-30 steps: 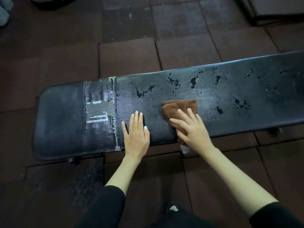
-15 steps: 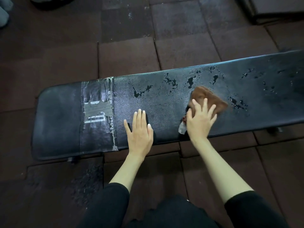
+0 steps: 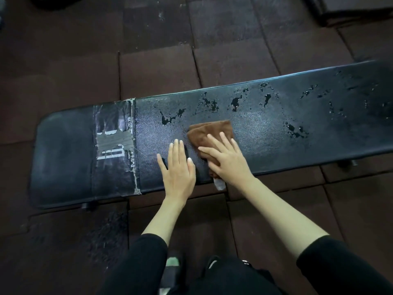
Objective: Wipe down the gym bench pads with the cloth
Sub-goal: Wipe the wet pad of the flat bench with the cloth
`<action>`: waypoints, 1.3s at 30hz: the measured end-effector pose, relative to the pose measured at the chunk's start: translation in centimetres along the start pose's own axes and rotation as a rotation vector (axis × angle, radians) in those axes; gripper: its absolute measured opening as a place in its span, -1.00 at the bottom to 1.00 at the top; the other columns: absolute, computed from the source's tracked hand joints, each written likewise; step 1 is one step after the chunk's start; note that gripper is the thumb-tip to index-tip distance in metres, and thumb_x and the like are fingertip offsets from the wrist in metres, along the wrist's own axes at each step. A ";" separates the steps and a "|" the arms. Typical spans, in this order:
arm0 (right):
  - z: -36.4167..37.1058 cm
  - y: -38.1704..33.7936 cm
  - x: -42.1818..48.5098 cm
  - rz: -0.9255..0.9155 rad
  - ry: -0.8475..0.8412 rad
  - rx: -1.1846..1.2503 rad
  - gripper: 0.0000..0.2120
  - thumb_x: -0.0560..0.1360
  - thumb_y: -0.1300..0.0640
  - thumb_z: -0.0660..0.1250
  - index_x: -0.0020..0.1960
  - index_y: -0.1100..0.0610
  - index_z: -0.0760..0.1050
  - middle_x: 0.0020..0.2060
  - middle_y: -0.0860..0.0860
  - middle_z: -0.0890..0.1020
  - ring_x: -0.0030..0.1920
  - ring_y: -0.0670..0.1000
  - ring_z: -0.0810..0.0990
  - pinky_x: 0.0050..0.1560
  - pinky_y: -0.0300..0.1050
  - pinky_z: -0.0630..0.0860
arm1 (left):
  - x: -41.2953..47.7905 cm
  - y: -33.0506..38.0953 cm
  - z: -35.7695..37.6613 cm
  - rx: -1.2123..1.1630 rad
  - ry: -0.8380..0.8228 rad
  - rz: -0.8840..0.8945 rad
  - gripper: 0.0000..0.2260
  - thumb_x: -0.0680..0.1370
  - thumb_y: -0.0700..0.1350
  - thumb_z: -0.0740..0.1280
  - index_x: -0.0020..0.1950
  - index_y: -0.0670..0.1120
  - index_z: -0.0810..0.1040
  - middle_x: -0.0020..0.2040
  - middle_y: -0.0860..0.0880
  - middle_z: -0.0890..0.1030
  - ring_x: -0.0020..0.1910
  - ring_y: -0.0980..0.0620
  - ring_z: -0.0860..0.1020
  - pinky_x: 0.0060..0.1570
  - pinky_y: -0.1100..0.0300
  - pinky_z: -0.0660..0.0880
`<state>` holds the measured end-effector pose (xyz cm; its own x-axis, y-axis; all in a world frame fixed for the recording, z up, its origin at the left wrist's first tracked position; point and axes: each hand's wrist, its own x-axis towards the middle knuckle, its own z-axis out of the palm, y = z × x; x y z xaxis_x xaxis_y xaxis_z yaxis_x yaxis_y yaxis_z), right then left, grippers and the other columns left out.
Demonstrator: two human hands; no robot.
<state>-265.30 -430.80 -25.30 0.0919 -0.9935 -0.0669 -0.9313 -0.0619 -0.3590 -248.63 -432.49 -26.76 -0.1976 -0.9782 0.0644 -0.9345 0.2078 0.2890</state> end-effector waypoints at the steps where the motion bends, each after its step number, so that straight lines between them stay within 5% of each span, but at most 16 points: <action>1: -0.4 1.1 -0.5 0.041 0.010 0.012 -0.54 0.42 -0.07 0.12 0.29 -0.12 0.48 0.42 0.01 0.38 0.44 0.21 0.28 0.36 0.22 0.23 | 0.0 0.4 0.1 0.005 -0.010 0.026 -0.50 0.58 -0.03 0.00 0.50 -0.17 0.20 0.50 -0.10 0.23 0.49 -0.01 0.16 0.42 -0.17 -0.09; 8: -3.1 8.8 -2.8 0.445 0.216 0.096 -0.60 0.52 0.09 0.28 0.34 -0.12 0.42 0.49 -0.01 0.25 0.51 0.18 0.08 0.45 0.20 0.02 | 0.5 3.1 1.5 0.042 -0.073 0.226 -0.49 0.58 0.02 0.01 0.50 -0.15 0.22 0.50 -0.07 0.24 0.48 -0.01 0.20 0.42 -0.11 -0.01; 15: -1.3 4.6 -0.9 0.792 0.367 0.138 -0.60 0.55 0.03 0.21 0.38 -0.08 0.38 0.51 0.04 0.19 0.51 0.22 0.02 0.45 0.24 -0.03 | 0.6 3.4 1.8 0.068 -0.080 0.251 -0.49 0.58 0.04 0.01 0.48 -0.15 0.26 0.48 -0.08 0.28 0.46 0.00 0.25 0.40 -0.08 0.02; 20: -0.1 2.8 -1.8 0.601 0.309 0.064 -0.58 0.53 -0.04 0.24 0.38 -0.11 0.37 0.50 0.05 0.21 0.51 0.24 0.04 0.43 0.26 0.00 | 0.6 3.3 1.8 0.051 -0.102 0.251 -0.48 0.58 0.05 0.00 0.49 -0.15 0.24 0.49 -0.09 0.26 0.46 0.00 0.24 0.40 -0.13 0.13; 27: -0.8 5.0 -3.1 0.436 0.248 -0.034 -0.54 0.47 -0.17 0.14 0.35 -0.14 0.40 0.48 0.04 0.27 0.49 0.23 0.13 0.41 0.28 0.05 | 0.7 4.9 1.3 0.053 -0.110 0.264 -0.47 0.57 0.05 -0.01 0.49 -0.16 0.24 0.50 -0.10 0.24 0.47 -0.01 0.21 0.39 -0.17 0.04; 39: -4.2 15.7 -6.3 0.225 0.205 -0.059 -0.55 0.47 -0.10 0.16 0.34 -0.10 0.44 0.44 0.04 0.34 0.45 0.26 0.22 0.38 0.27 0.18 | 0.3 16.2 5.3 0.048 -0.153 0.322 -0.49 0.60 0.02 -0.05 0.51 -0.15 0.18 0.51 -0.08 0.21 0.50 0.00 0.16 0.42 -0.17 0.08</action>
<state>-282.00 -425.93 -26.66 -0.1865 -0.9810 0.0526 -0.9396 0.1625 -0.3013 -265.42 -429.47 -27.11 -0.5229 -0.8524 0.0004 -0.8292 0.5087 0.2315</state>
